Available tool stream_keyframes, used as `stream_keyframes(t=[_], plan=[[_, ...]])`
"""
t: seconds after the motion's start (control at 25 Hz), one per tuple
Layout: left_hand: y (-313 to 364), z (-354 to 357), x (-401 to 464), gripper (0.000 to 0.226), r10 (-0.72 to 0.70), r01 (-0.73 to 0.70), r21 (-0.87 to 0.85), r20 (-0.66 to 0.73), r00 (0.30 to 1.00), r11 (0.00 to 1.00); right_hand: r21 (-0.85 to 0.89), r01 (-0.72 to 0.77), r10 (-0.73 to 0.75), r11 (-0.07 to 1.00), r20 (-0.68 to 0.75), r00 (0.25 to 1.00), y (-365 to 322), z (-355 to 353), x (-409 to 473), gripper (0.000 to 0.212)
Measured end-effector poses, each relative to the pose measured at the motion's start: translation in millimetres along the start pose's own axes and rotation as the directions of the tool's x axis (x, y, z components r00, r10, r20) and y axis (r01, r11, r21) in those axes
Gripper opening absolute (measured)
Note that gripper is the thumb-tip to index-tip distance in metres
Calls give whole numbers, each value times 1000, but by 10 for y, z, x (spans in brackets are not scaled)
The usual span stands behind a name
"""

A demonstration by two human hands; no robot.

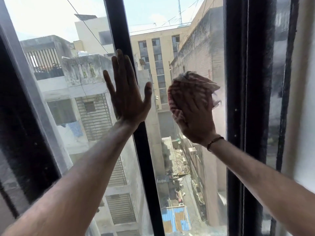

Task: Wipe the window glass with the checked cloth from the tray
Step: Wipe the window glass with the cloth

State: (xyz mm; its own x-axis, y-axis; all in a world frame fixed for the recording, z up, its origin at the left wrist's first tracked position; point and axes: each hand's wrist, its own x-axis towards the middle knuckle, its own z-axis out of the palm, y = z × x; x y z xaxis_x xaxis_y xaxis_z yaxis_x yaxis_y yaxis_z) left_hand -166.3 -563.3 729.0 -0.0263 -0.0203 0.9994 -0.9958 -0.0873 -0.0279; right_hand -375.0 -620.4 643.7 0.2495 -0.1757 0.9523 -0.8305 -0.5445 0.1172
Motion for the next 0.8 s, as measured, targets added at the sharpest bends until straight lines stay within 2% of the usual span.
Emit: stream_keyframes(t=[0.08, 0.16, 0.2, 0.24, 0.32, 0.36, 0.4, 0.44, 0.48, 0.52, 0.56, 0.6, 0.64, 0.68, 0.72, 0.76, 0.8], plan=[[-11, -17, -6, 85, 5, -5, 8, 26, 1000, 1000, 21, 167, -168, 986, 89, 982, -155, 49, -86, 56], [41, -99, 27, 86, 0, -2, 17, 96, 995, 1000, 39, 385, -383, 922, 230, 895, -112, -60, -379, 60], [68, -156, 41, 86, -21, 16, 38, 138, 990, 999, 84, 400, -407, 913, 281, 869, -87, -149, -528, 61], [95, -228, 27, 86, -41, 32, 56, 174, 984, 998, 138, 342, -369, 929, 342, 864, -93, -245, -658, 59], [120, -416, -201, 84, -33, 27, 29, 227, 973, 999, 219, 49, -158, 975, 515, 842, -210, -436, -914, 48], [114, -479, -443, 81, 6, 1, -29, 256, 967, 1000, 268, -152, -26, 951, 562, 827, -287, -492, -1020, 46], [109, -593, -802, 76, 27, 1, -97, 291, 956, 995, 345, -381, 107, 858, 606, 788, -395, -563, -1132, 46], [110, -749, -1230, 68, 16, 45, -165, 348, 937, 985, 424, -608, 230, 671, 661, 714, -524, -645, -1232, 44], [110, -919, -1680, 59, -32, 146, -217, 454, 890, 965, 455, -785, 316, 421, 737, 597, -656, -691, -1340, 40], [115, -1135, -2142, 50, -114, 303, -233, 589, 800, 924, 402, -901, 342, 165, 833, 434, -822, -723, -1505, 36], [129, -1336, -2537, 43, -217, 504, -207, 722, 657, 838, 298, -954, 312, -42, 911, 271, -996, -731, -1685, 36], [123, -1549, -2925, 38, -337, 722, -123, 823, 458, 681, 172, -968, 250, -184, 960, 124, -1202, -741, -1933, 40], [100, -1739, -3255, 36, -438, 893, -7, 870, 227, 449, 57, -957, 180, -283, 984, 5, -1422, -776, -2178, 44], [18, -1953, -3563, 39, -472, 978, 129, 881, -37, 164, -40, -937, 112, -347, 990, -84, -1684, -824, -2423, 46], [-103, -2213, -3878, 48, -415, 959, 256, 865, -283, -121, -128, -911, 52, -393, 985, -162, -1979, -879, -2683, 46], [-237, -2432, -4168, 57, -319, 875, 339, 834, -450, -347, -198, -890, 10, -410, 975, -222, -2223, -904, -2910, 46], [-396, -2724, -4498, 61, -253, 773, 392, 787, -563, -499, -274, -863, -37, -425, 958, -286, -2516, -945, -3174, 46]])
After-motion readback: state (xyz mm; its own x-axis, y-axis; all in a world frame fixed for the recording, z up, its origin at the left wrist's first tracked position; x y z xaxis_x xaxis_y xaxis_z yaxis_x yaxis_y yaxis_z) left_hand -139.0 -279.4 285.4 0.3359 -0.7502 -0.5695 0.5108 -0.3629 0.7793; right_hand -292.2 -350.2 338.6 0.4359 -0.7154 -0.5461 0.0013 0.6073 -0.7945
